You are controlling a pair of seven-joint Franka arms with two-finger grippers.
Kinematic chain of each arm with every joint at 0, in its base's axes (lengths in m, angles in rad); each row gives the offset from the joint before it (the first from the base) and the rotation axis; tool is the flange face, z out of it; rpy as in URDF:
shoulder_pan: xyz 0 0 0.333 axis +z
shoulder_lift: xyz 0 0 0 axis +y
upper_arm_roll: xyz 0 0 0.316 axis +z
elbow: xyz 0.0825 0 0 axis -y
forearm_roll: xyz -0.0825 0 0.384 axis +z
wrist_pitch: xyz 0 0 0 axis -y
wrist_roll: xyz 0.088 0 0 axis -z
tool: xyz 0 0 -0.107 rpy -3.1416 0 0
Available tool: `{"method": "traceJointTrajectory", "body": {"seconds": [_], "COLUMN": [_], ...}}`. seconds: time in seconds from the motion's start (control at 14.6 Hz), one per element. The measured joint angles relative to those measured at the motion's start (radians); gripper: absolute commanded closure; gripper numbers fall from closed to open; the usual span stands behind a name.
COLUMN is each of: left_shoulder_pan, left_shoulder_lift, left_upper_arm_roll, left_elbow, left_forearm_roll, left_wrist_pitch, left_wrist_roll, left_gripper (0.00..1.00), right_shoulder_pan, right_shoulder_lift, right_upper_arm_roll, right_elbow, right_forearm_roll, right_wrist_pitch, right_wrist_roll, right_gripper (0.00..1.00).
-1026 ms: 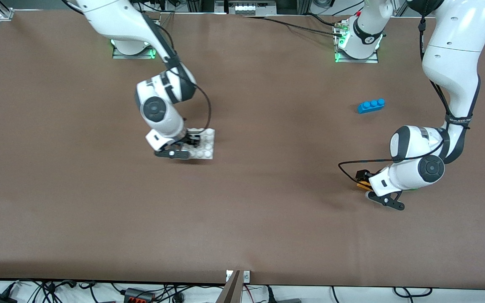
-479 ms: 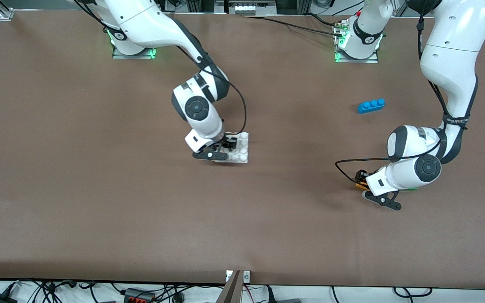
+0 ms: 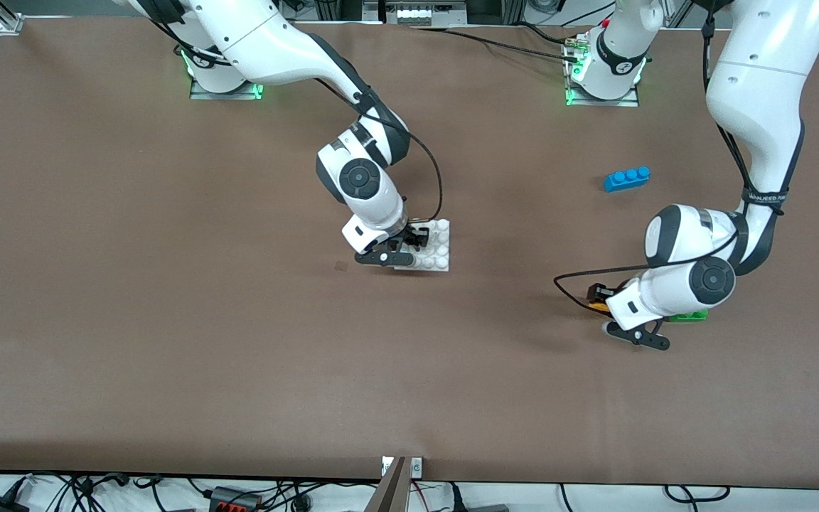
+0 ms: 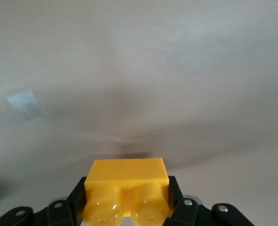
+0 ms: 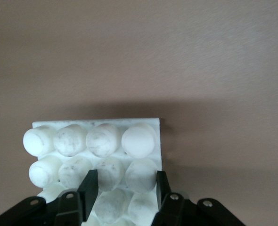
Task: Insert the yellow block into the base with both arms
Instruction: 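Slide the white base with the right gripper toward the table middle, then release the base and withdraw the right gripper while the left gripper carries the block, then carry the yellow block with the left gripper over the white base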
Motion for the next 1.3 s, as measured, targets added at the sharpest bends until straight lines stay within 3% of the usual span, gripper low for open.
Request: {"method": "traceJointTrajectory", "body": {"seconds": [0.07,0.41,0.62,0.89,1.09,1.3], "left_shoulder_pan": [-0.004,-0.021,-0.025,-0.06,-0.143,-0.252], "left_shoulder_lift": [-0.017,-0.042,-0.042,-0.042,-0.041,-0.033], "left_upper_arm_roll": [-0.023,-0.126,-0.148,-0.189,-0.214,-0.219], "left_elbow": [0.001,0.0,-0.001,-0.002,-0.003,-0.003], "left_forearm_roll": [0.0,0.0,0.0,0.0,0.006,0.086], "left_wrist_pitch": [-0.023,-0.046,-0.047,-0.046,-0.02,0.024], "left_wrist_roll": [-0.044,-0.284,-0.356,-0.536,-0.682,-0.845], "left_gripper": [0.5,0.51,0.51,0.51,0.5,0.5], "right_shoulder_pan": [-0.001,-0.034,-0.132,-0.335,-0.493,-0.583], "right_shoulder_lift": [0.004,-0.022,-0.156,-0.33,-0.438,-0.555], "right_upper_arm_roll": [0.002,-0.005,-0.013,-0.024,-0.029,-0.03], "right_elbow": [0.007,0.084,0.108,0.108,0.109,0.11], "right_forearm_roll": [0.001,0.0,-0.002,-0.028,-0.046,-0.116], "right_wrist_pitch": [-0.007,-0.207,-0.417,-0.586,-0.738,-0.911], "right_wrist_roll": [0.002,0.005,-0.061,-0.347,-0.554,-0.652], "right_gripper": [0.0,0.0,0.0,0.0,0.0,0.0]}}
